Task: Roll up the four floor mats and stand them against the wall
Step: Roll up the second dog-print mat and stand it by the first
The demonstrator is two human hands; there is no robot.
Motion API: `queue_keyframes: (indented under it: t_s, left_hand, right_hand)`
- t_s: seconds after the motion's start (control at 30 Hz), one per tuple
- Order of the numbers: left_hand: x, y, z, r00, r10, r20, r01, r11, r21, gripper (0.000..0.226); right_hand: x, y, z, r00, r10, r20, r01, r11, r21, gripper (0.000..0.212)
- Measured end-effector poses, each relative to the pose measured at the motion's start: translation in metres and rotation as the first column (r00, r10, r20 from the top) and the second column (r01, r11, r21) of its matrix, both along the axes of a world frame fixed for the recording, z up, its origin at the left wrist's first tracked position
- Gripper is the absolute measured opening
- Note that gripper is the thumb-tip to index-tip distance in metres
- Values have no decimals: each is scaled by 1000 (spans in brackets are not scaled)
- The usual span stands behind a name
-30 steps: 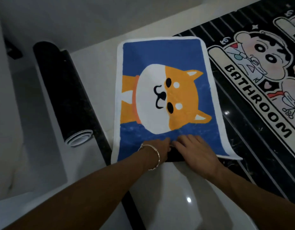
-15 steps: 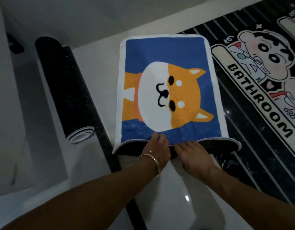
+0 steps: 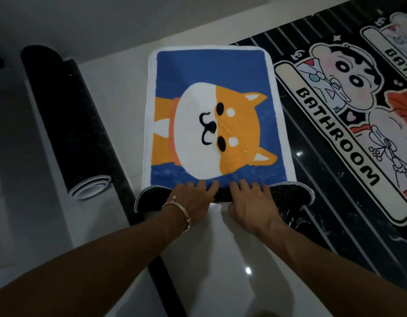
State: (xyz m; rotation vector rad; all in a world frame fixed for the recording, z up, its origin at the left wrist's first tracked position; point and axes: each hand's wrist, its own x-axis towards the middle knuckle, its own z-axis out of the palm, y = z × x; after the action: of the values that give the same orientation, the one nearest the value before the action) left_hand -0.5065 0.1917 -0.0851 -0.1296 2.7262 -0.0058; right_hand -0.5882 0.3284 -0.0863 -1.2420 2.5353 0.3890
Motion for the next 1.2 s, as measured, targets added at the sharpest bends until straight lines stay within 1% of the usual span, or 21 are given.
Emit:
queue_keyframes:
  t_s: [0.07, 0.13, 0.17, 0.2, 0.27, 0.3, 0.37, 0.43, 0.5, 0.63, 0.73, 0.77, 0.8, 0.9, 0.97, 1.0, 1.03, 1.1, 1.13, 1.17, 1.2]
  left_hand:
    - [0, -11, -3, 998, -52, -24, 52, 999, 7, 49]
    - [-1, -21, -9, 981, -108, -164, 109, 994, -4, 43]
    - [-2, -23, -4, 970, -132, -205, 132, 991, -17, 40]
    - [-2, -24, -1, 965, -172, -197, 171, 985, -22, 42]
    - [-4, -27, 1, 986, -162, -28, 163, 985, 48, 52]
    - [-5, -27, 3, 984, -172, 46, 172, 985, 8, 56]
    - [-9, -26, 8, 973, -201, 112, 207, 977, -43, 61]
    - [-9, -24, 7, 969, -223, 104, 232, 970, -77, 55]
    - [-5, -23, 1, 975, -210, 66, 215, 973, -81, 51]
    - [-2, -19, -4, 992, -103, 75, 106, 993, -48, 35]
    - [1, -16, -4, 998, -25, 63, 30, 996, -79, 27]
    - [2, -17, -4, 998, -4, 61, 10, 996, -88, 28]
    - [2, -17, -4, 997, 12, 72, -5, 996, -95, 30]
    - [2, -21, -2, 994, -4, 110, 13, 997, -82, 32]
    - [2, -22, 1, 990, -18, 138, 29, 997, -75, 30]
    - [2, -22, 3, 989, -15, 146, 25, 998, -64, 28]
    - [2, -22, 5, 987, -8, 160, 17, 998, -52, 26]
    - [-2, -24, 6, 975, 11, 220, -8, 1000, -15, 25]
    - [-4, -27, 6, 967, 10, 254, -14, 1000, 15, 26]
    - [-7, -29, 6, 959, -4, 283, -10, 999, 47, 27]
    - [-9, -31, 7, 949, -25, 315, 2, 997, 72, 29]
  right_hand:
    - [-6, 3, -5, 1000, 11, 0, -11, 998, -62, 25]
    - [-13, 2, -1, 1000, 16, 21, -14, 992, -122, 26]
    - [-14, 2, 1, 999, 30, 36, -26, 994, -102, 29]
    - [-16, 2, 4, 997, 50, 51, -47, 997, -65, 32]
    - [-22, 2, 1, 997, 35, 63, -31, 997, -72, 36]
    - [-21, 2, 4, 997, 44, 70, -39, 997, -66, 38]
    - [-19, 4, 5, 998, 52, 40, -51, 998, -22, 44]
    - [-21, 8, 0, 1000, 19, 5, -19, 999, -34, 44]
    - [-17, 12, -2, 999, -2, 38, 2, 1000, -2, 33]
    - [-14, 17, -10, 1000, 17, 26, -16, 1000, -19, 25]
    - [-18, 9, -13, 998, 43, 39, -42, 999, -25, 26]
    - [-20, 6, -9, 998, 26, 60, -25, 999, -24, 20]
    - [-23, 5, -7, 994, 4, 110, -6, 1000, 24, 17]
    - [-30, -1, -4, 946, -46, 321, 24, 997, 73, 17]
    - [-31, -3, -2, 917, -75, 391, 44, 995, 87, 20]
    - [-29, -2, -1, 921, -69, 383, 42, 996, 78, 20]
    - [-26, 0, -2, 950, -31, 312, 22, 999, 33, 20]
    - [-21, 5, -5, 998, 20, 55, -18, 999, -52, 28]
    - [-18, 7, -5, 1000, 2, -9, -3, 997, -81, 34]
    - [-16, 10, -6, 999, -19, -25, 17, 995, -94, 34]
    - [-14, 11, -5, 998, -40, 42, 42, 997, -67, 28]
